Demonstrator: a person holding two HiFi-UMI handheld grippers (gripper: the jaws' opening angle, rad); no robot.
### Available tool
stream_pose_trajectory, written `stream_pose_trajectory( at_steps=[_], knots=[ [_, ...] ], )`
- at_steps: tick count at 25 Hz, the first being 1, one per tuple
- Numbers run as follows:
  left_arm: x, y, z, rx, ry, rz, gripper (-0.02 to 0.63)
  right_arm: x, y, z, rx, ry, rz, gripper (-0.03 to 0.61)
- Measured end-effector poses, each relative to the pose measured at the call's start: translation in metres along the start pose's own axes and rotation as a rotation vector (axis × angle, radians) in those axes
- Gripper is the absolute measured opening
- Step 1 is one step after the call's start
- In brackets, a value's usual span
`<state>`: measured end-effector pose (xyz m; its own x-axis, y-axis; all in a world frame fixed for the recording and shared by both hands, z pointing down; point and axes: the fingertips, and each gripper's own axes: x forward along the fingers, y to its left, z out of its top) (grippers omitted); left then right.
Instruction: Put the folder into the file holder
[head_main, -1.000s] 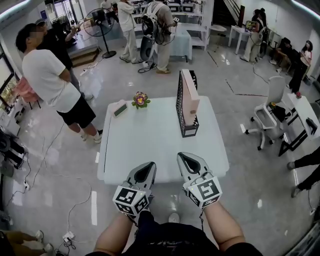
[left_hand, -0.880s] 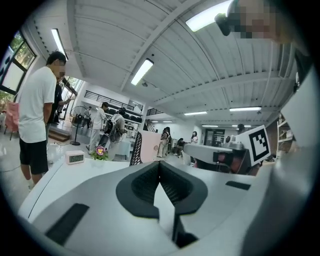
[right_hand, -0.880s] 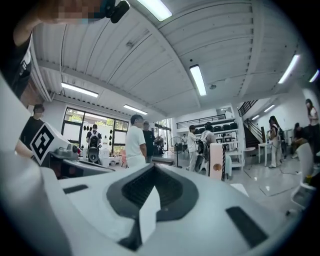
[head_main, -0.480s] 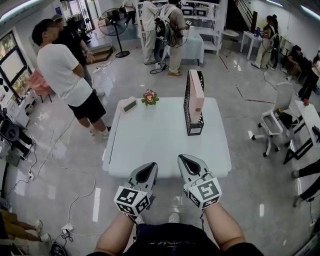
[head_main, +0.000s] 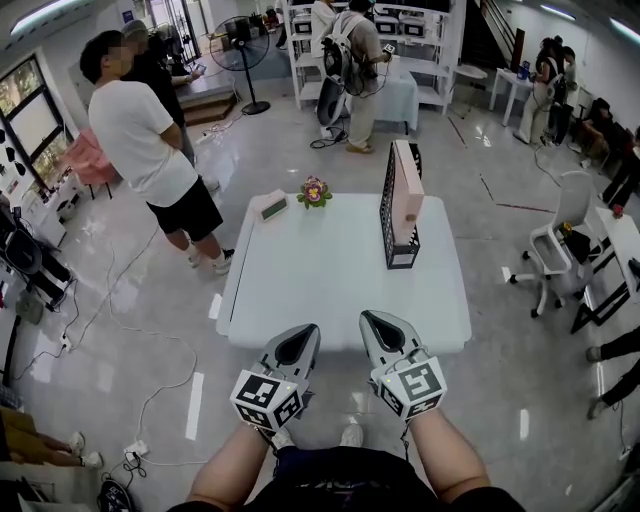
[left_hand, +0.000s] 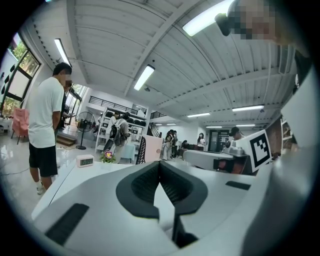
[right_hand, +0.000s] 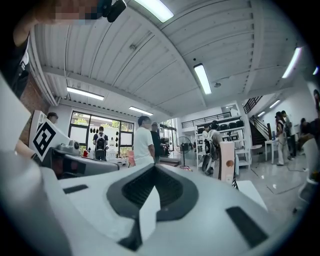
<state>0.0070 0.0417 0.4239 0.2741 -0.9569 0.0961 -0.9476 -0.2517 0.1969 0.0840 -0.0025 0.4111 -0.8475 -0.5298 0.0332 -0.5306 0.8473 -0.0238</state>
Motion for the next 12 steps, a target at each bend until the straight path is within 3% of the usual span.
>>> stream_pose_trajectory(
  at_steps=[12],
  knots=[
    [-0.005, -0.013, 0.008, 0.012, -0.025, -0.015, 0.003, -0.012, 0.001, 0.007, -0.007, -0.016, -0.013, 0.000]
  ],
)
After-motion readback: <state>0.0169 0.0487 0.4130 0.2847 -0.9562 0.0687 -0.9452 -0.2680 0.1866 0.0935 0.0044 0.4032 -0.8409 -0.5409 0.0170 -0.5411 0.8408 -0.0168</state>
